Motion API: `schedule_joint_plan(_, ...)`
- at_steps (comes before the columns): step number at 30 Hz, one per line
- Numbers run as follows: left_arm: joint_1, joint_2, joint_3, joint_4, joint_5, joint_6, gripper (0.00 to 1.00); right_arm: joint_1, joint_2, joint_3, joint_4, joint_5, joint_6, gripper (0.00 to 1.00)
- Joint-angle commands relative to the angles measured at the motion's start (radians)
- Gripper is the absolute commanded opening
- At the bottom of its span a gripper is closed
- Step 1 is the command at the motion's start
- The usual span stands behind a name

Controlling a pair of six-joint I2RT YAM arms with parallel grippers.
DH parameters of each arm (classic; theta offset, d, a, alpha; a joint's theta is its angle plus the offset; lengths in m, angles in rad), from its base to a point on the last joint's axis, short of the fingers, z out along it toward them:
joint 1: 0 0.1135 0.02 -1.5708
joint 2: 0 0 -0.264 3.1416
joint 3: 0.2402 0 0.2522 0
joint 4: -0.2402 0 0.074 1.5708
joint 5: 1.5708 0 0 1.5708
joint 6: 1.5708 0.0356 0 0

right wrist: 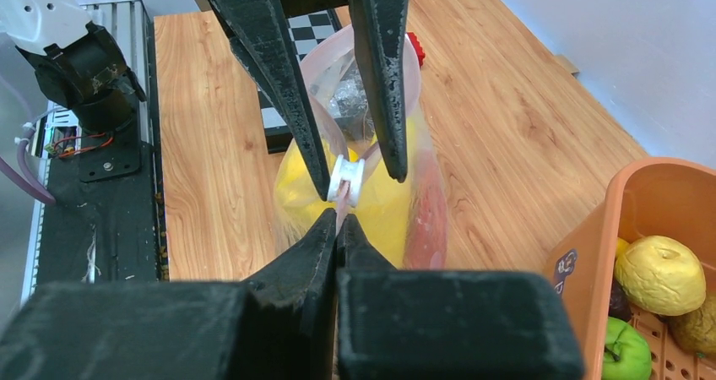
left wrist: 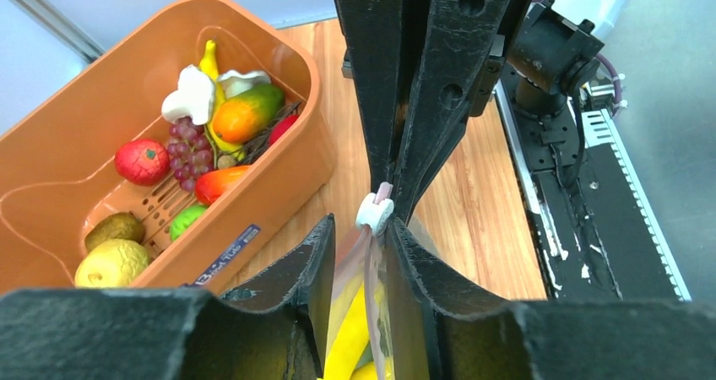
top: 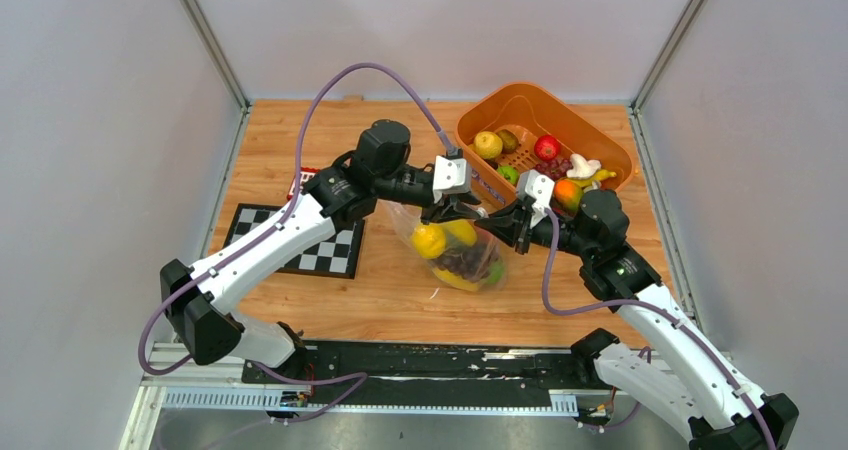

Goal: Place the food in the zip-top bag and seal the zipper
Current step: Zip the zipper food storage bag at the center of the board.

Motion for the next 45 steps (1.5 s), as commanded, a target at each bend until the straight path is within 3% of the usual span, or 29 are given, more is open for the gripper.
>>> schedule_joint_plan(1,-0.007,-0.005,0.042,0.002,0.027,0.022,0.34,-0.004,-0.01,0.053,0.037,-0.012,-0.011,0.0)
schedule_joint_plan(4,-0.006,-0.006,0.045,-0.007,0.041,0.029,0.31,-0.004,-0.012,0.053,0.035,-0.007,-0.012,0.0)
schedule_joint_plan(12,-0.007,-0.004,0.045,-0.015,0.119,0.024,0.42,-0.004,-0.011,0.052,0.038,-0.009,-0.009,0.0)
schedule_joint_plan(17,-0.007,0.008,0.067,-0.076,0.116,0.062,0.33,-0.004,-0.011,0.054,0.038,-0.009,-0.01,0.0)
schedule_joint_plan(22,-0.008,0.012,0.069,-0.066,0.117,0.047,0.31,-0.004,-0.012,0.055,0.038,-0.01,-0.01,0.0)
schedule_joint_plan(30,-0.009,0.008,0.064,-0.059,0.07,0.042,0.2,-0.005,-0.022,0.054,0.042,-0.015,-0.003,0.0)
schedule_joint_plan(38,-0.018,0.005,0.05,-0.017,0.013,0.013,0.35,-0.004,-0.026,0.048,0.06,-0.02,0.009,0.0)
schedule_joint_plan(45,-0.019,0.011,0.05,0.014,0.01,-0.008,0.32,-0.004,-0.024,0.05,0.061,-0.023,0.011,0.0)
